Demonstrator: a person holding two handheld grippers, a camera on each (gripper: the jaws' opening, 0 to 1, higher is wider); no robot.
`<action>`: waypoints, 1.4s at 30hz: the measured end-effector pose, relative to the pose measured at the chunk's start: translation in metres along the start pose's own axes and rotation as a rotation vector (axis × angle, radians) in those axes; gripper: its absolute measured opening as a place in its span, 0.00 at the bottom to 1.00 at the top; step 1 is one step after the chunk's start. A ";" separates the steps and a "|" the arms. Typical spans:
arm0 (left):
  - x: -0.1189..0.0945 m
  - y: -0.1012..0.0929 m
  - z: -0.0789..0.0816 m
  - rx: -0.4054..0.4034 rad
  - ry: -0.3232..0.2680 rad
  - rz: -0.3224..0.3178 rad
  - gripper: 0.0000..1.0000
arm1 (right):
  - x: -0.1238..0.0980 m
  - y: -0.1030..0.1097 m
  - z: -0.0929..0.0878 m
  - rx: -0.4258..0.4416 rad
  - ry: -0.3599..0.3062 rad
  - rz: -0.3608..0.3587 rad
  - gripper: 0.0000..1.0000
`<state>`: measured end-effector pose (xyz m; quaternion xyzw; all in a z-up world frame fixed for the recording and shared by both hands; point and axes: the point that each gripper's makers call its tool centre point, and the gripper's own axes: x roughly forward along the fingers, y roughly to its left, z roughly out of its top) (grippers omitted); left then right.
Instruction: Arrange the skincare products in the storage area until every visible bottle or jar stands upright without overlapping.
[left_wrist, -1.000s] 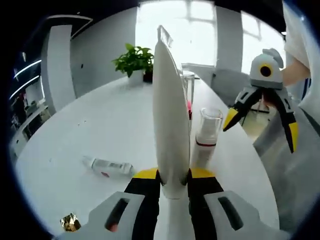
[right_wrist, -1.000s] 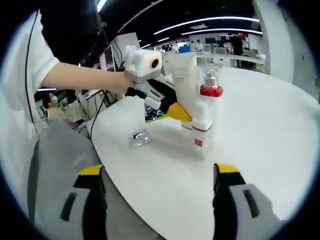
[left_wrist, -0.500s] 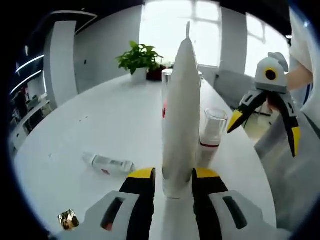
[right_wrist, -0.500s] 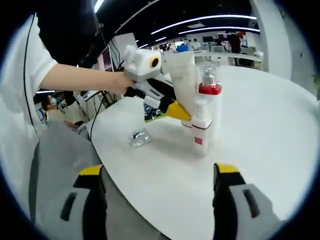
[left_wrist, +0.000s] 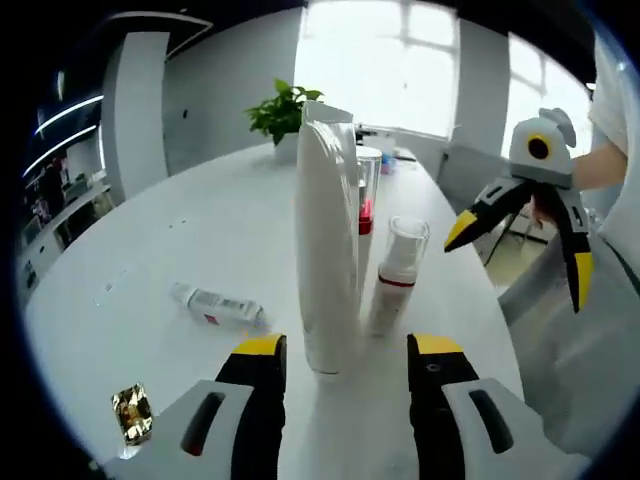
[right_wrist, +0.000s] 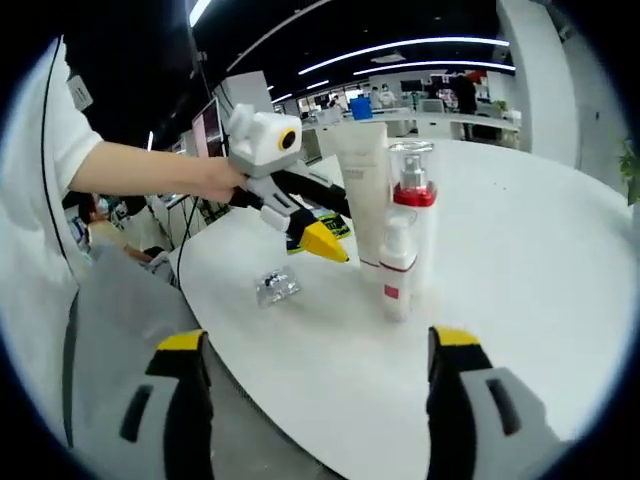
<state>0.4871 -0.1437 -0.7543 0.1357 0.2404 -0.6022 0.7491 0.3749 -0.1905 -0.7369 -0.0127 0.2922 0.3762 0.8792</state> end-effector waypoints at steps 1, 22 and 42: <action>-0.003 -0.002 -0.002 -0.013 0.004 0.006 0.49 | -0.001 0.000 0.001 0.002 -0.004 -0.002 0.90; -0.072 -0.040 -0.034 -0.209 -0.006 0.162 0.82 | -0.015 0.014 0.013 0.045 -0.078 -0.048 0.92; -0.136 -0.079 -0.054 -0.343 -0.043 0.333 0.97 | -0.033 0.030 0.017 0.059 -0.122 -0.066 0.94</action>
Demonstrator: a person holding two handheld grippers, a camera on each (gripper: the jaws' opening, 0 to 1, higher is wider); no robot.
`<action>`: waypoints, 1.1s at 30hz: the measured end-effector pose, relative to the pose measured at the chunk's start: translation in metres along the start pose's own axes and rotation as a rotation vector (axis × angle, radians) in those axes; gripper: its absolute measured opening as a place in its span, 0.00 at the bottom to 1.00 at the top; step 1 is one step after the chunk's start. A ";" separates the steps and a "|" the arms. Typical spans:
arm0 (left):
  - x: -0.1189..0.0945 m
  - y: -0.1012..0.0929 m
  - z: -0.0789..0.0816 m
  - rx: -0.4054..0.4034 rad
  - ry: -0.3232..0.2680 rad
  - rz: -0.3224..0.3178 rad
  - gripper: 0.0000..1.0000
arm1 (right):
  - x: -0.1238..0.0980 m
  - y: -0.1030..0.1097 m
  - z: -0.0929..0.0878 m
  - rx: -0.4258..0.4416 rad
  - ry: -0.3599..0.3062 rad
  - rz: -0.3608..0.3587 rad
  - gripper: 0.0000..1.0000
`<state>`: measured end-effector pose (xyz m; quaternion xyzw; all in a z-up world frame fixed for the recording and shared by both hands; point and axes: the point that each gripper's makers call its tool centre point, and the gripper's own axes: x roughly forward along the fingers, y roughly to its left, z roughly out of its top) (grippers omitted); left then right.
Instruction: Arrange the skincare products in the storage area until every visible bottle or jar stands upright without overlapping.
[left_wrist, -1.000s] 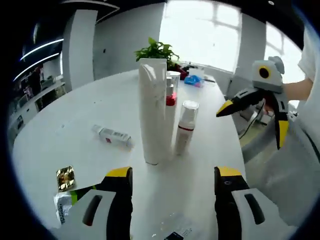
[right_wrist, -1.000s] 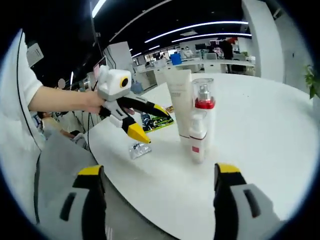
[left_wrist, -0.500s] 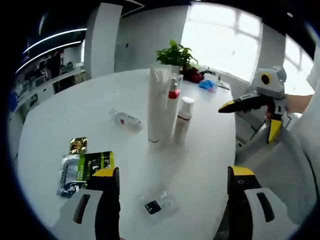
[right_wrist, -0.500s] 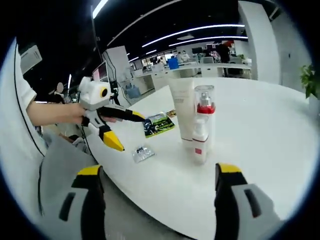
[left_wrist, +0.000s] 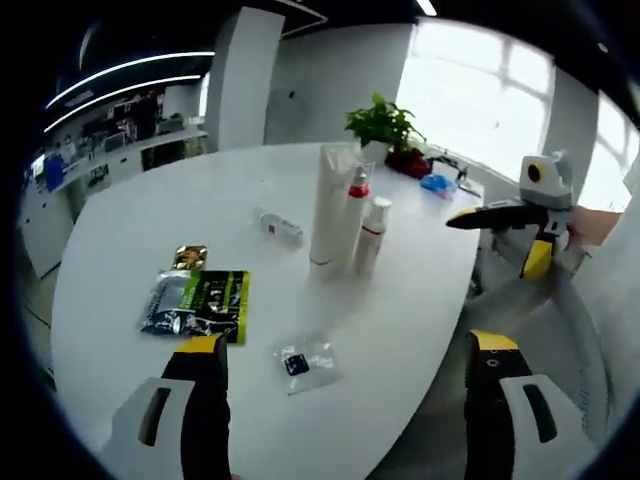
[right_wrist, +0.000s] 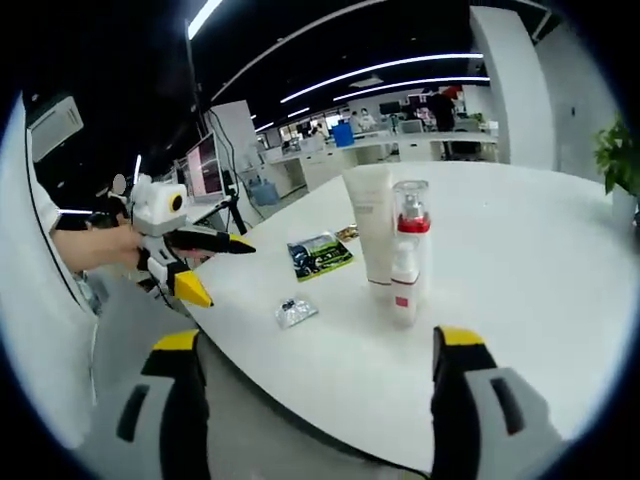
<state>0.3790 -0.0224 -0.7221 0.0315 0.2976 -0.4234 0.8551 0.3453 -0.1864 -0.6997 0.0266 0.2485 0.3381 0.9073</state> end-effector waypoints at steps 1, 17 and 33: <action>-0.003 -0.001 -0.002 -0.004 0.001 0.003 0.97 | 0.000 0.000 0.000 0.000 0.001 0.000 0.94; -0.046 0.001 -0.019 -0.065 -0.025 0.137 0.97 | -0.010 -0.004 0.001 0.014 -0.002 -0.041 0.93; -0.066 -0.003 -0.013 -0.082 -0.071 0.168 0.97 | -0.014 -0.019 0.010 -0.012 0.031 -0.083 0.91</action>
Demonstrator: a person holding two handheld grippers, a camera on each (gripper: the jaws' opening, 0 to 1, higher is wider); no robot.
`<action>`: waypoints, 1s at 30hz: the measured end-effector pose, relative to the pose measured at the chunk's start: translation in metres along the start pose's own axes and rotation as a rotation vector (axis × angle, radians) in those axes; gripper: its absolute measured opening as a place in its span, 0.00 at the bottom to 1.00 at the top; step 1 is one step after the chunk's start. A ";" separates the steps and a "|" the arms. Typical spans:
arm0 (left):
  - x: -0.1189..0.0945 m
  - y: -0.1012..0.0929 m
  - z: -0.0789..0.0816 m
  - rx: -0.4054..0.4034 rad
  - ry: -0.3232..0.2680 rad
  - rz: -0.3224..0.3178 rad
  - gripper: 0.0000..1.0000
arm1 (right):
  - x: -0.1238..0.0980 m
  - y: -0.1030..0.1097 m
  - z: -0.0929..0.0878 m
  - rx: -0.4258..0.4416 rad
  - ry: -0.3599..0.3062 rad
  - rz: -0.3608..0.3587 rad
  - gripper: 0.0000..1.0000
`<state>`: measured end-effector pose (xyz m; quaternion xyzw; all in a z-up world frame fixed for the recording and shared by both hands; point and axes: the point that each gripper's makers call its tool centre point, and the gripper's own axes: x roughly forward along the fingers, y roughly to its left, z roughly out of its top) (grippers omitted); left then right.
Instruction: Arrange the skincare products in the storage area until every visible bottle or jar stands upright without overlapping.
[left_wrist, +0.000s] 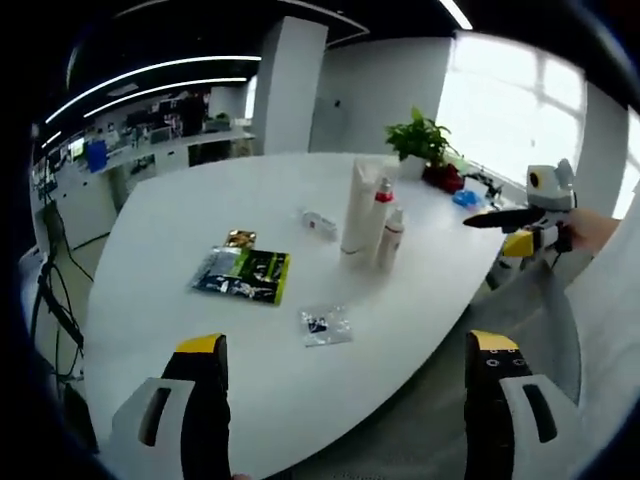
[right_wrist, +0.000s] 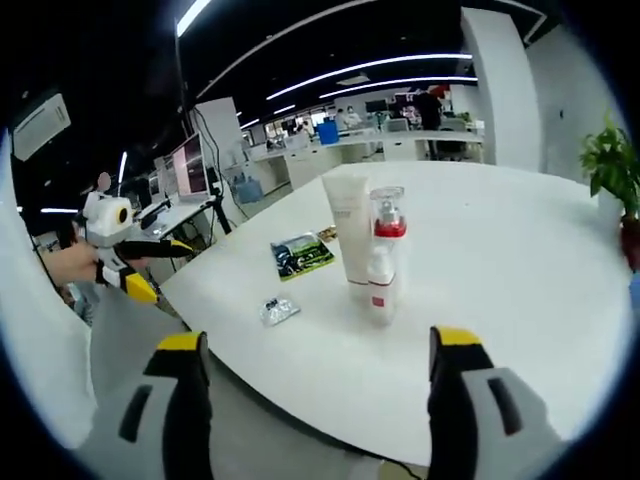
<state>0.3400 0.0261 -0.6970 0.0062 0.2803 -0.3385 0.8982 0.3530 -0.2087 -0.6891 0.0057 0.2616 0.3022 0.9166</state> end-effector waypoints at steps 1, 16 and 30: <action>-0.001 0.000 0.000 -0.003 -0.003 0.001 0.97 | 0.000 -0.002 0.001 -0.004 0.005 -0.003 0.90; 0.001 0.003 -0.017 0.037 0.031 0.000 0.97 | 0.009 -0.060 0.075 0.052 -0.055 -0.054 0.85; -0.003 0.012 -0.013 0.005 -0.010 0.019 0.97 | 0.051 -0.114 0.148 0.072 -0.007 -0.082 0.80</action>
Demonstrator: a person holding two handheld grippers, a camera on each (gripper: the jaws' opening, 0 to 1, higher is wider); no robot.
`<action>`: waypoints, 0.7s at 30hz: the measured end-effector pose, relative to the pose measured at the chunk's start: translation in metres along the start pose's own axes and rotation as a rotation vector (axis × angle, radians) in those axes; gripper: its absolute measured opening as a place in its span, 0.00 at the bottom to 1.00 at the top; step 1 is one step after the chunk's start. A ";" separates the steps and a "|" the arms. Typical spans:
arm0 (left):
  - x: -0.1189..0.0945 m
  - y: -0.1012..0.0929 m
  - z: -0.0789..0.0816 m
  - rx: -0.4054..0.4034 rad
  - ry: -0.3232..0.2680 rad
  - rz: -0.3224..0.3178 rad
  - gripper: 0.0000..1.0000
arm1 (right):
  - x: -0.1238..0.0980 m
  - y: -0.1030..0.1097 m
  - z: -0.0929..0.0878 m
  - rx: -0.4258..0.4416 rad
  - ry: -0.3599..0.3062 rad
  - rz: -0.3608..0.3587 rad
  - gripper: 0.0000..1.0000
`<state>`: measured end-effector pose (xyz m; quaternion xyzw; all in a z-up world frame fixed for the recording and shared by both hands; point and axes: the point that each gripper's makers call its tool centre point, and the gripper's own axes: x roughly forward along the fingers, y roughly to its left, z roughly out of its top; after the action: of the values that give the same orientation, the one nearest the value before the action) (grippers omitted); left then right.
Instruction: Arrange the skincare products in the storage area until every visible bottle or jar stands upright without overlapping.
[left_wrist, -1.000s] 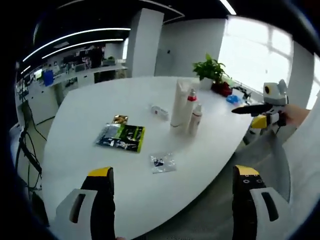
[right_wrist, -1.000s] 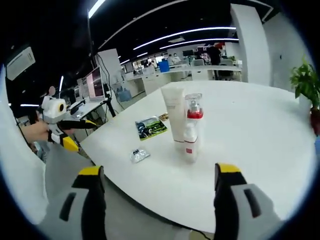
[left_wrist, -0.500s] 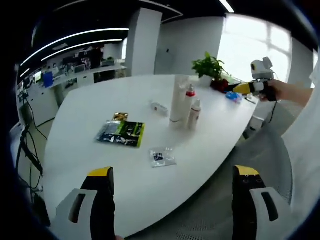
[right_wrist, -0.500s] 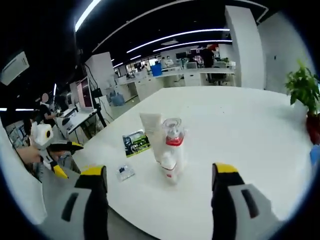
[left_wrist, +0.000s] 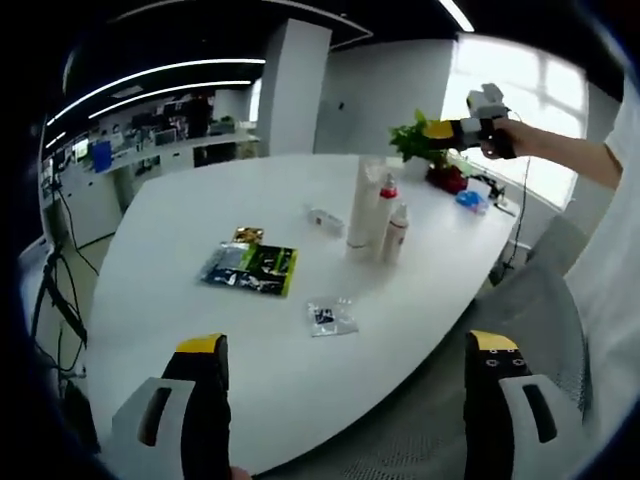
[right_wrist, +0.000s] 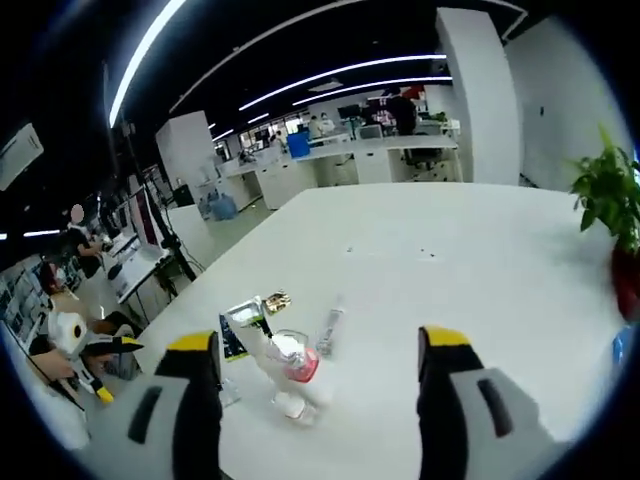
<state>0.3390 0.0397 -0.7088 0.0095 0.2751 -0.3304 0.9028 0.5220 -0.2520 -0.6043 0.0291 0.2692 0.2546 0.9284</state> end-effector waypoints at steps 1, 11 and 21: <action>0.000 0.000 0.000 -0.001 0.000 -0.001 0.97 | 0.004 -0.002 0.001 0.002 0.016 0.000 0.79; 0.000 0.002 0.002 -0.016 -0.006 0.013 0.96 | 0.058 -0.027 0.002 0.005 0.167 -0.014 0.70; 0.001 0.008 -0.001 -0.039 0.009 0.025 0.96 | 0.110 -0.036 -0.015 -0.037 0.332 -0.004 0.63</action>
<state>0.3435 0.0455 -0.7117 -0.0034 0.2853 -0.3136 0.9057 0.6101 -0.2306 -0.6773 -0.0310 0.4142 0.2591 0.8720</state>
